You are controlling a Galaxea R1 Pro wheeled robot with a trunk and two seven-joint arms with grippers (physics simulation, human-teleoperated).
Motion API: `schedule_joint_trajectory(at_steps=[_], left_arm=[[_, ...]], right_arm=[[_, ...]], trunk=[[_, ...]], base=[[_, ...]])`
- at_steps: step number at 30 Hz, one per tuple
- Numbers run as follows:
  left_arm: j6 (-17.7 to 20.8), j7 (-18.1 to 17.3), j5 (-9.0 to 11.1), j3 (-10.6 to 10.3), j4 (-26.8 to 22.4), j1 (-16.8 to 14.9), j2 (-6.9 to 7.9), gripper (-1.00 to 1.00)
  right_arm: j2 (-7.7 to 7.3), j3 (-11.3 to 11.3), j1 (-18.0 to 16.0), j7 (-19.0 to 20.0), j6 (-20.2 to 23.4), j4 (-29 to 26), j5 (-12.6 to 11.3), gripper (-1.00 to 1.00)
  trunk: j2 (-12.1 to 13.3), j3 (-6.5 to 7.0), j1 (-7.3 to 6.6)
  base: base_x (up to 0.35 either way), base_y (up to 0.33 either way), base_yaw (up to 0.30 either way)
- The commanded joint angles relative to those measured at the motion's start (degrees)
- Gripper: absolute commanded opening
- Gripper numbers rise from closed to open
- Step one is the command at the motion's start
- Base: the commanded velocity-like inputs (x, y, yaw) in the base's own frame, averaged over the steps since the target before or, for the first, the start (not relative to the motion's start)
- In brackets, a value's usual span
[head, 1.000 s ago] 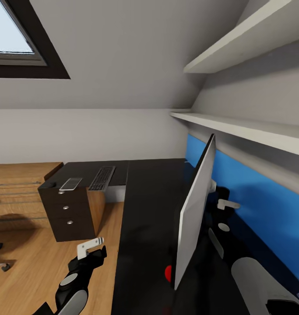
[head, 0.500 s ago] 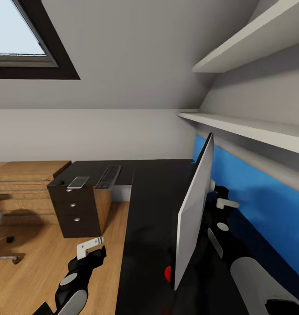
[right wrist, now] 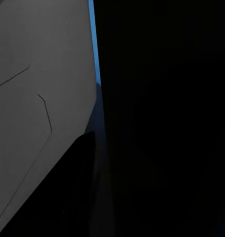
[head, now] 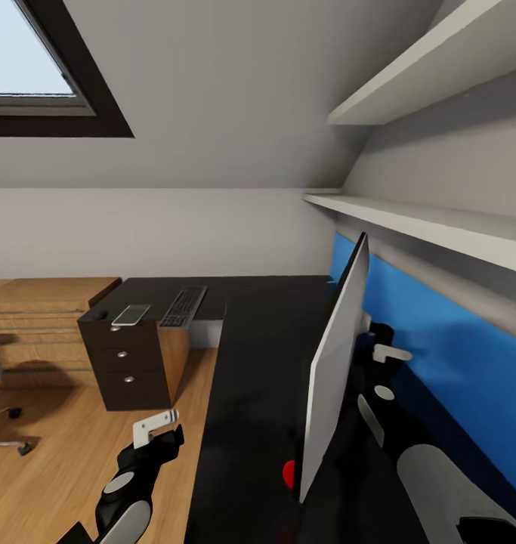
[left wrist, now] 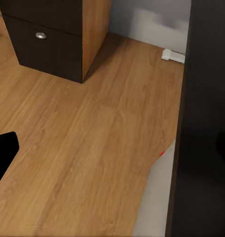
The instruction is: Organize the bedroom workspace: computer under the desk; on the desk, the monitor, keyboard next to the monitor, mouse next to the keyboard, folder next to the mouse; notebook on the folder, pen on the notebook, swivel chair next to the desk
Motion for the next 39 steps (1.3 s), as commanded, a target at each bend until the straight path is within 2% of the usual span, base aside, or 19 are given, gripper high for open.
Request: schedule_joint_trajectory(at_steps=[1,16,26,27,39], left_arm=[[0.27,0.39,0.19,-0.11,-0.08,-0.08,0.05,1.00],[0.27,0.30,0.24,-0.11,0.01,-0.08,0.05,1.00],[0.27,0.33,0.28,-0.11,0.01,-0.08,0.05,1.00],[0.27,0.31,0.28,-0.11,0.01,-0.08,0.05,1.00],[0.27,0.36,0.21,-0.03,0.01,-0.08,0.05,1.00]], right_arm=[[-0.02,0.23,0.02,-0.08,-0.64,-0.13,0.73,-1.00],[-0.02,0.22,0.02,-0.08,-0.68,-0.09,1.38,-1.00],[-0.10,0.22,0.02,0.01,-0.56,0.05,1.38,-1.00],[-0.10,0.22,0.02,0.01,-0.54,0.05,1.38,1.00],[-0.11,0.22,0.02,0.01,-0.52,0.05,1.46,1.00]], trunk=[[-0.02,-0.08,0.03],[-0.02,-0.08,0.03],[-0.02,-0.08,0.03],[-0.02,-0.08,0.03],[-0.02,-0.08,0.03]], base=[[0.213,-0.002,0.000],[0.104,0.000,0.000],[0.013,0.000,0.000],[0.000,0.000,0.000],[0.000,0.000,0.000]])
